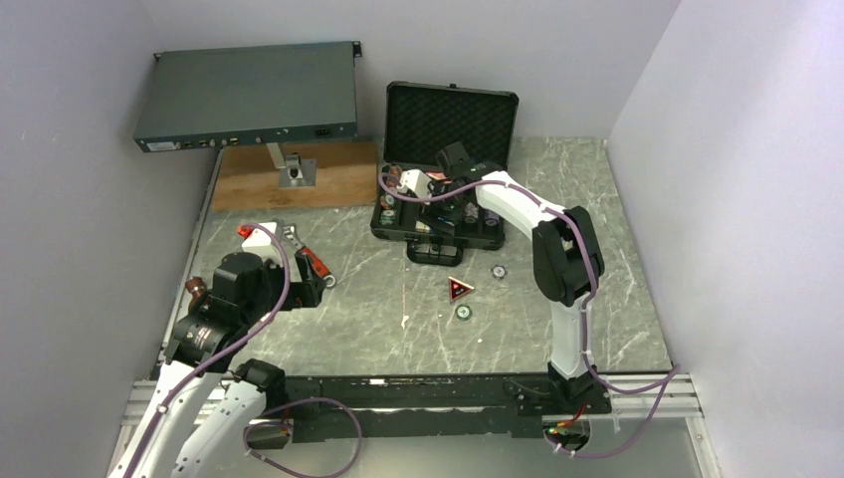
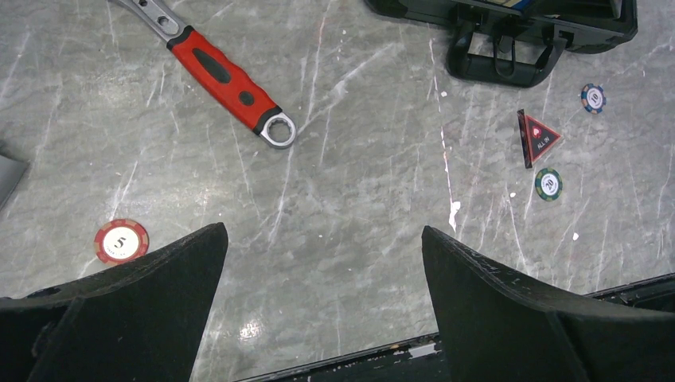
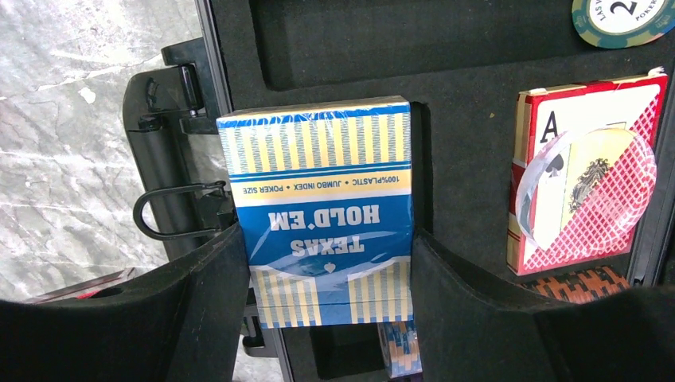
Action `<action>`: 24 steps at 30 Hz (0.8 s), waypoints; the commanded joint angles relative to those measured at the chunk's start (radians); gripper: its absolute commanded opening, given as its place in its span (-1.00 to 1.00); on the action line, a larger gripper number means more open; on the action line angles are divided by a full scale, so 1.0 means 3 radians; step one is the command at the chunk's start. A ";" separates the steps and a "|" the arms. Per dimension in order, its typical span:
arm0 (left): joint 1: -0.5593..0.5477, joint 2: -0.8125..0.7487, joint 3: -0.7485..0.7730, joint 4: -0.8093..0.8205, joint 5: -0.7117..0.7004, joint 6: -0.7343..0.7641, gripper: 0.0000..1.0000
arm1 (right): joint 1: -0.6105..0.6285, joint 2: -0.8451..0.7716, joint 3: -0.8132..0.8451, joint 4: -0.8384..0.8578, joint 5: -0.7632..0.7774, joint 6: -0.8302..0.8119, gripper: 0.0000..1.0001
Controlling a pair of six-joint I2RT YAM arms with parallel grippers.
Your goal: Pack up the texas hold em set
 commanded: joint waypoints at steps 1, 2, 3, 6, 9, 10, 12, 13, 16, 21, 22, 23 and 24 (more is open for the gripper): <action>0.0016 0.0005 0.0000 0.0138 0.0032 0.0036 0.98 | -0.0098 0.0039 0.0137 0.0118 0.0180 -0.0153 -1.00; 0.0016 0.0013 0.0000 0.0138 0.0033 0.0037 0.98 | -0.0099 0.0059 0.0175 0.0138 0.0209 -0.0142 -1.00; 0.0016 0.0010 0.0001 0.0138 0.0038 0.0037 0.98 | -0.0103 0.0073 0.0203 0.0169 0.0233 -0.0129 -1.00; 0.0016 0.0019 0.0000 0.0138 0.0044 0.0042 0.98 | -0.0108 0.0106 0.0272 0.0215 0.0260 -0.0117 -1.00; 0.0016 0.0026 -0.0001 0.0138 0.0044 0.0037 0.98 | -0.0114 0.0147 0.0325 0.0307 0.0334 -0.0058 -1.00; 0.0016 0.0026 -0.0003 0.0138 0.0044 0.0037 0.98 | -0.0118 0.0167 0.0342 0.0333 0.0373 -0.0033 -1.00; 0.0016 0.0030 0.0000 0.0138 0.0044 0.0037 0.98 | -0.0120 0.0194 0.0387 0.0351 0.0409 -0.0020 -1.00; 0.0016 0.0034 0.0000 0.0134 0.0042 0.0037 0.98 | -0.0122 0.0203 0.0400 0.0381 0.0403 0.0009 -1.00; 0.0016 0.0043 0.0004 0.0133 0.0035 0.0034 0.98 | -0.0122 0.0207 0.0463 0.0396 0.0392 0.0080 -1.00; 0.0016 0.0044 0.0005 0.0123 0.0019 0.0027 0.98 | -0.0130 0.0123 0.0480 0.0374 0.0338 0.0032 -1.00; 0.0019 0.0048 0.0005 0.0127 0.0021 0.0027 0.98 | -0.0130 0.0122 0.0472 0.0371 0.0332 0.0039 -1.00; 0.0021 0.0050 0.0005 0.0131 0.0023 0.0031 0.98 | -0.0132 0.0123 0.0470 0.0358 0.0311 0.0048 -1.00; 0.0026 0.0055 0.0005 0.0133 0.0032 0.0034 0.98 | -0.0127 0.0122 0.0459 0.0343 0.0282 0.0064 -1.00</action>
